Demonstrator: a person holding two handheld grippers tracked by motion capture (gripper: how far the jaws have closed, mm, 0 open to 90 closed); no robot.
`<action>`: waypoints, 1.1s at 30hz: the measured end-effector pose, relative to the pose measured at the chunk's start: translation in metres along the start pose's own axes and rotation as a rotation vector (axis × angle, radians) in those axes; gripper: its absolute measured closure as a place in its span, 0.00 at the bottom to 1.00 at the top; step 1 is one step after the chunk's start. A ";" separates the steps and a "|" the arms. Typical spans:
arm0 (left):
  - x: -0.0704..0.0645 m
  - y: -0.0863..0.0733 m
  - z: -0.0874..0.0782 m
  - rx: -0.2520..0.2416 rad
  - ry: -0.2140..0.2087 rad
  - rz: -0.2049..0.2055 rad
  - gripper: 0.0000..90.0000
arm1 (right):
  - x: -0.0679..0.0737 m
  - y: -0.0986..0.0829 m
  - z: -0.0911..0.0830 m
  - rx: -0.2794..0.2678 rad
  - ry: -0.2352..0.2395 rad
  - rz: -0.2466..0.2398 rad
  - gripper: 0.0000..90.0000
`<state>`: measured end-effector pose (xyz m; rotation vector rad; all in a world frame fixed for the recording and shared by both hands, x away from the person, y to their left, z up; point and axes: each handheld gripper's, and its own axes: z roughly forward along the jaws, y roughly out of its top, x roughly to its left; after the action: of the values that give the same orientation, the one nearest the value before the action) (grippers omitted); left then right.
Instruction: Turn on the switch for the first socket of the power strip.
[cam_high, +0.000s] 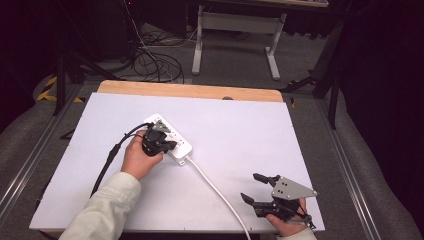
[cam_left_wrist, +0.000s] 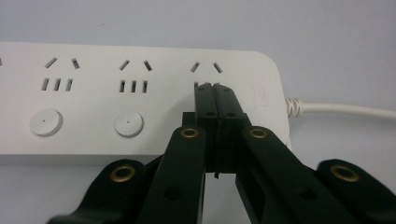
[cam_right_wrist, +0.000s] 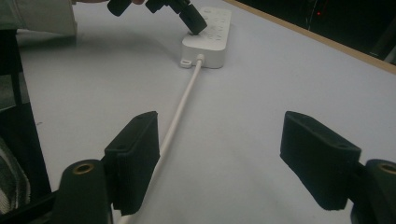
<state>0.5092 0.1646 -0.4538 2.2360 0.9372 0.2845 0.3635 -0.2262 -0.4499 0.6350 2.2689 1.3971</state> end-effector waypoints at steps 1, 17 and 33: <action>0.000 0.000 0.000 0.000 0.002 -0.001 1.00 | 0.000 0.000 0.000 0.000 0.001 0.000 0.32; -0.005 -0.001 0.001 0.000 0.030 -0.005 1.00 | 0.001 0.000 0.001 0.000 0.004 -0.002 0.32; -0.007 0.000 0.003 0.013 0.053 -0.019 1.00 | 0.002 0.000 0.001 0.002 0.009 -0.005 0.32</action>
<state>0.5052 0.1584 -0.4554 2.2398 0.9908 0.3307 0.3626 -0.2245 -0.4504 0.6243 2.2772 1.3981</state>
